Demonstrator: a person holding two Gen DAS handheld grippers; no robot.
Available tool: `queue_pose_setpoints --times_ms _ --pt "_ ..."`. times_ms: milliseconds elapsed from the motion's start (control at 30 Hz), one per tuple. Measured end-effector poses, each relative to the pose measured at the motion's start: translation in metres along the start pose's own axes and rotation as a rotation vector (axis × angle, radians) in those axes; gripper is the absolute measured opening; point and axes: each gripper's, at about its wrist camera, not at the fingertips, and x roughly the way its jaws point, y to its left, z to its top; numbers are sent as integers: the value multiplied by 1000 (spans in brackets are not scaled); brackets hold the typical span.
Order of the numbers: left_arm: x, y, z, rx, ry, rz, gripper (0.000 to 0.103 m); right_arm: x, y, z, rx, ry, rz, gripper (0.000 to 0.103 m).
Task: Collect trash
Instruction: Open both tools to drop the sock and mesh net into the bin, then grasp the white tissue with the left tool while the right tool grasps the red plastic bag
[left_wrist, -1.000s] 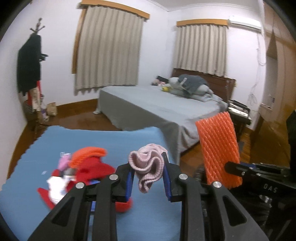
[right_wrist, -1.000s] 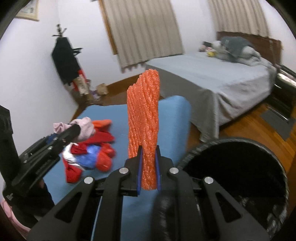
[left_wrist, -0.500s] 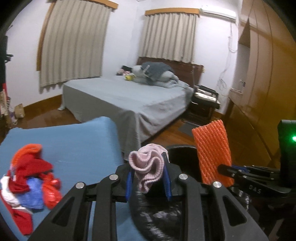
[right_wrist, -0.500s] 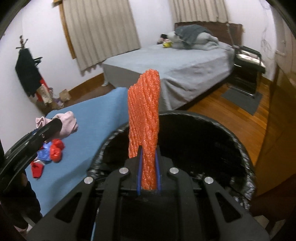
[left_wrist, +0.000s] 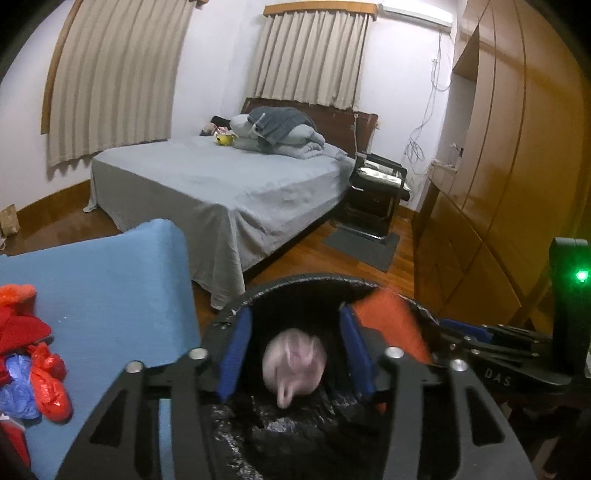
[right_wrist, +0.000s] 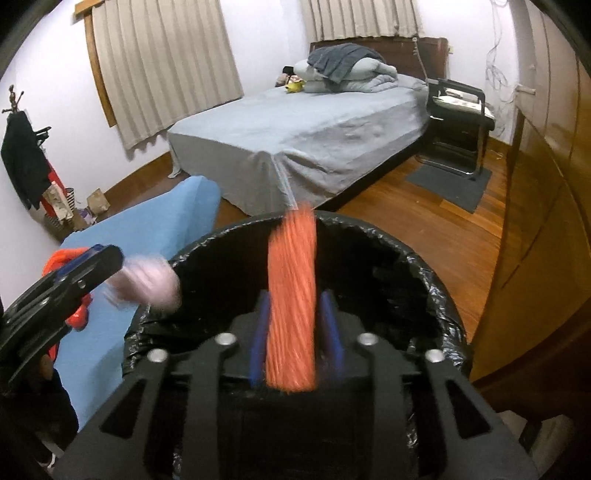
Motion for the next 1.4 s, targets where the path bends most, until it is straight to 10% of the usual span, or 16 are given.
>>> queue_pose_setpoints --times_ms 200,467,933,1400 --pt "-22 24 2 -2 -43 101 70 -11 11 2 -19 -65 -17 94" --pt "-66 75 -6 -37 -86 308 84 -10 63 18 -79 -114 105 97" --pt "-132 191 -53 -171 -56 640 78 27 205 14 -291 -92 312 97" --pt "-144 255 -92 -263 -8 687 64 84 303 -20 -435 31 405 97"
